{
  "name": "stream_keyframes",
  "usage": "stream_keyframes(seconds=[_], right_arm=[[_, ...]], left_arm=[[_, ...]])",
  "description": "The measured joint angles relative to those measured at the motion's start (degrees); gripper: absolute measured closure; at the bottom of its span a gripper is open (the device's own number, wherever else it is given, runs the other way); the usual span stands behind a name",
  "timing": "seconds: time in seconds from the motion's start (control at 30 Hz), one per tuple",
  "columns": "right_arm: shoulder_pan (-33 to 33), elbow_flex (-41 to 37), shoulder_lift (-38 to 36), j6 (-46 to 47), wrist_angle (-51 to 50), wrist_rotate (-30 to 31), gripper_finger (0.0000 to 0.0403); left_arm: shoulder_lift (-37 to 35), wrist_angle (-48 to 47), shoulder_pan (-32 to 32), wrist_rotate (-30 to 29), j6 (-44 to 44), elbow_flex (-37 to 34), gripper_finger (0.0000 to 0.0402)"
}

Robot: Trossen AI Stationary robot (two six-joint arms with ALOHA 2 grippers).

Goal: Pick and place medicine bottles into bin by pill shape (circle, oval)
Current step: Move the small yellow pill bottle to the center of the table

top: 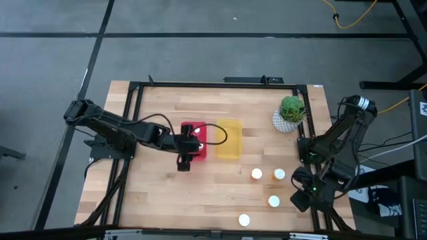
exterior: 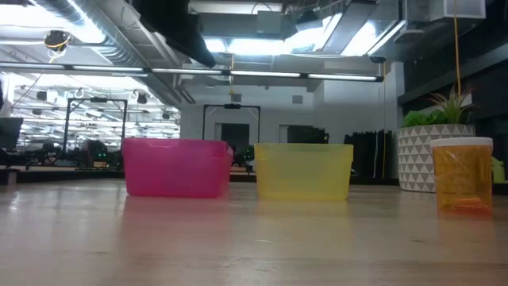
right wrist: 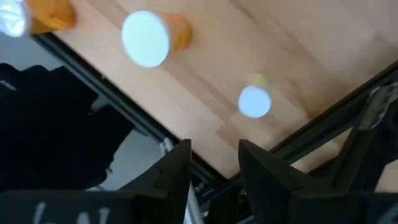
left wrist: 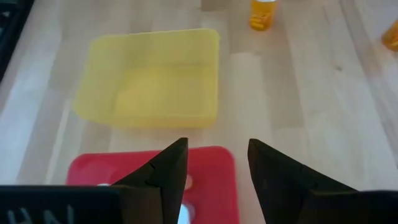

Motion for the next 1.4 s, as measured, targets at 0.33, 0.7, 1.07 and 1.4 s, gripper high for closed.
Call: stream_keyframes(seconds=[0.33,0.7,1.07,1.4], right_arm=[[6.7,0.3,7.0,14.3,5.6,-2.9,0.0268],[6.8,0.3,13.9,15.0,8.7,-6.7,0.0268],[6.8,0.3,14.2,15.2,8.5,-6.7,0.0268],[6.8,0.3,14.2,15.1,8.5,-6.7,0.0268]], left_arm=[[0.0,0.1,-3.5,-0.4,-1.5,0.0,0.0241],[0.0,0.8,-4.1,-0.7,-1.6,0.0,0.0241],[0.0,0.8,-4.1,-0.7,-1.5,0.0,0.0241],[0.0,0.8,-4.1,-0.7,-1.5,0.0,0.0241]])
